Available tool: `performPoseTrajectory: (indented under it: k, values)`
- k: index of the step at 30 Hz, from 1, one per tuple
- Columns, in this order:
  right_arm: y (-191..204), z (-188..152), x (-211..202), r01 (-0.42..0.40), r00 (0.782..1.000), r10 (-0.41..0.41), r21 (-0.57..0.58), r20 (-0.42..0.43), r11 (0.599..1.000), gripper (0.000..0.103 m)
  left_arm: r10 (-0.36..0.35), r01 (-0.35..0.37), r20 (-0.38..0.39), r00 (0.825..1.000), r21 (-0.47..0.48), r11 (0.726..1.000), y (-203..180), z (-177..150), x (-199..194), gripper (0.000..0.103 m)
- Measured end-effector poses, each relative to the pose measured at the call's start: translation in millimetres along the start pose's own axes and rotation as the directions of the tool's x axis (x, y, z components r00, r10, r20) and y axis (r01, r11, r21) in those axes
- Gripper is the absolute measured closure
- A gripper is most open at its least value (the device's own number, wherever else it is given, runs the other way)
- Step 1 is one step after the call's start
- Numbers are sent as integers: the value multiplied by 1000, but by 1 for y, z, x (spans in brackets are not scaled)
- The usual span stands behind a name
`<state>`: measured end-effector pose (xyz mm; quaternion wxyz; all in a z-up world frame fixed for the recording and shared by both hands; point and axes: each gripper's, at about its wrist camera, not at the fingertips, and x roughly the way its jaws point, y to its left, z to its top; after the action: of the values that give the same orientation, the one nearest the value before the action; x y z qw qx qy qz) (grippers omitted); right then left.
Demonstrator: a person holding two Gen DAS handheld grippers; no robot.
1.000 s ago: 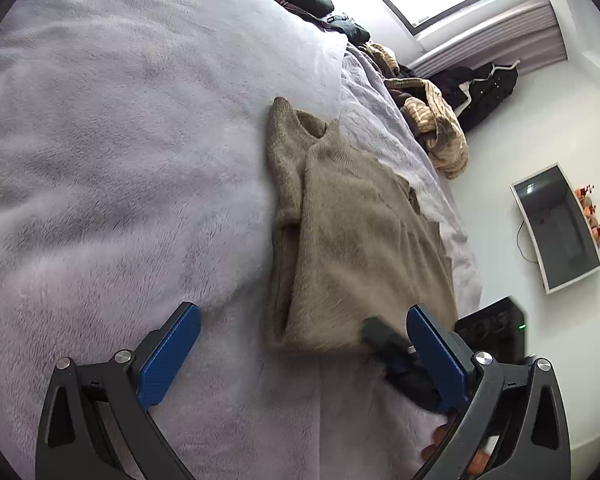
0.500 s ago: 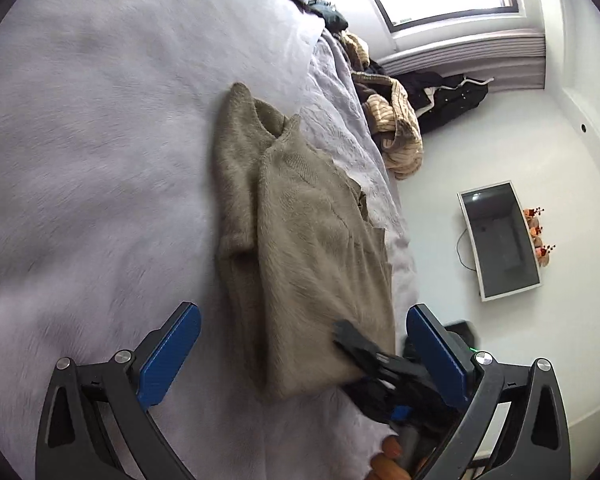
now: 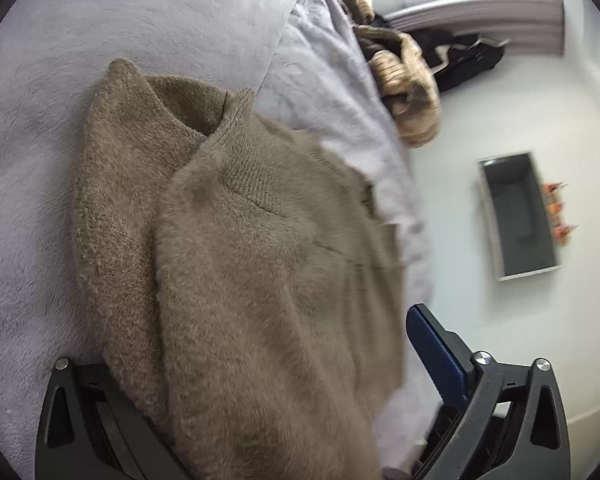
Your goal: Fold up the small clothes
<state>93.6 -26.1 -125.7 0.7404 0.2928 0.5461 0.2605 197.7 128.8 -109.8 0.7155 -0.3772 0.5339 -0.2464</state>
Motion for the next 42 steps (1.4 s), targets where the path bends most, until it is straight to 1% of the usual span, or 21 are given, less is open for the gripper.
performPoseTrajectory:
  k: [2,3,4,5,8,10,13,15,16,21,22,25,26,29,31,35,38,39,40,41,42]
  values:
    - [-1,-4,-6,51,995,-53,-27,-87,998,89,65,-65,26,998,27,998,-5,-1,2,16]
    - [-2,-5,-14,52,994,-55,-37,-99,998,89,105,-107,37,994,50,993,-8,-1,3,33]
    - [-3,-6,-27,37,995,-41,-48,-89,998,89,167,-170,47,985,89,981,-9,-2,4,58]
    - [-3,-3,-43,28,998,-31,-60,-57,998,89,226,-231,52,973,121,965,-11,-2,6,71]
    - [-12,13,-83,102,991,-94,-81,96,991,85,239,-245,61,969,129,961,-7,-3,8,77]
    - [-24,38,-95,241,957,-228,-54,178,969,85,255,-264,82,963,133,955,-12,-5,6,78]
    - [-44,66,-85,346,924,-333,-39,188,937,87,278,-295,116,953,166,941,-26,-9,0,81]
    - [-66,75,-61,442,893,-438,-23,106,897,89,284,-307,138,949,190,933,-40,-10,-3,81]
    - [-80,75,-48,440,896,-438,-10,70,898,90,280,-306,147,949,206,929,-50,-10,-5,82]
    - [-76,72,-45,455,888,-448,-56,104,889,95,283,-327,180,942,296,898,-106,-16,0,83]
    - [-76,71,-47,436,898,-429,-59,101,898,94,284,-331,185,941,318,889,-120,-18,5,83]
    - [-88,71,-76,282,955,-283,20,94,959,94,280,-337,197,940,383,860,-164,-26,19,83]
    - [-98,69,-87,232,966,-236,54,109,971,94,279,-337,196,940,403,851,-176,-28,23,83]
    - [-120,59,-129,143,971,-161,111,176,984,93,292,-343,180,939,474,811,-215,-38,50,83]
    - [-136,49,-159,92,968,-125,156,218,983,87,315,-353,166,935,531,770,-242,-49,78,83]
    - [-165,33,-194,24,958,-81,203,274,979,87,369,-370,141,919,636,678,-278,-76,142,83]
    - [-192,20,-204,-20,954,-62,269,294,963,87,443,-398,125,888,693,601,-288,-95,195,82]
    - [-201,14,-206,-68,949,-29,294,313,953,90,462,-404,122,879,706,582,-287,-100,206,78]
    - [-204,11,-207,-96,945,-9,305,326,947,90,475,-400,110,873,718,570,-286,-104,215,62]
    - [-207,8,-209,-117,941,6,308,338,944,90,467,-383,93,879,722,576,-285,-106,220,52]
    - [-208,5,-211,-125,939,14,303,344,945,90,441,-358,82,894,721,593,-286,-109,220,33]
